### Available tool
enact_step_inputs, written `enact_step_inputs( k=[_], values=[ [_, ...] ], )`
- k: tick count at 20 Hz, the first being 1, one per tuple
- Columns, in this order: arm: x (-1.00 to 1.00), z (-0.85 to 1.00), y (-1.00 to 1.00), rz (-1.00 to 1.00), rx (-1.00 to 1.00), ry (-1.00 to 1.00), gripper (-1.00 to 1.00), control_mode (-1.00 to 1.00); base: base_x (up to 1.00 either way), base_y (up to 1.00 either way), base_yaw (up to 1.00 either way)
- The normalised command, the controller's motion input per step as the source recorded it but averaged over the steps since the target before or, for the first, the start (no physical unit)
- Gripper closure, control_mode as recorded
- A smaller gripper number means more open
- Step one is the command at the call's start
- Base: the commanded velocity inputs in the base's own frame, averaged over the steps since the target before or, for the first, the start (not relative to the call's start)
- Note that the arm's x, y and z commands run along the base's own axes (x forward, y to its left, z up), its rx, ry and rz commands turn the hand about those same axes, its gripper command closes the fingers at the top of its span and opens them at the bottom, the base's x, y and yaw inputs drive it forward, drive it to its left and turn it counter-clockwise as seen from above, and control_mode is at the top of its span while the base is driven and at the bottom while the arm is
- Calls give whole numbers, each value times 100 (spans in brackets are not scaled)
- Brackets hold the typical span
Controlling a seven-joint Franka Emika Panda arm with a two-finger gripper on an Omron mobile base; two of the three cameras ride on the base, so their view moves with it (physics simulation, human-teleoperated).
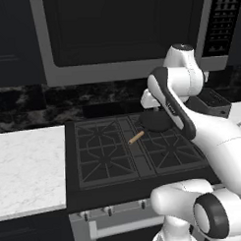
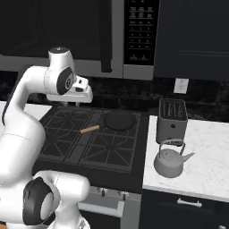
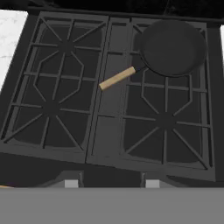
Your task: Pick the kettle from the counter and place it on a stove burner. Then turn the burner on.
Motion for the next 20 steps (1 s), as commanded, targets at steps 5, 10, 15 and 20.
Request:
enact_step_inputs(
  k=[5, 10, 15, 20],
  values=[
    [-53, 0, -71, -3, 21, -16, -100, -100, 0, 0, 0],
    [-97, 0, -100, -10, 18, -22, -100, -100, 0, 0, 0],
    [-75, -1, -100, -19, 4, -12, -100, -100, 0, 0, 0],
    [-41, 0, -100, -32, 0, -1, -100, -100, 0, 0, 0]
  ],
)
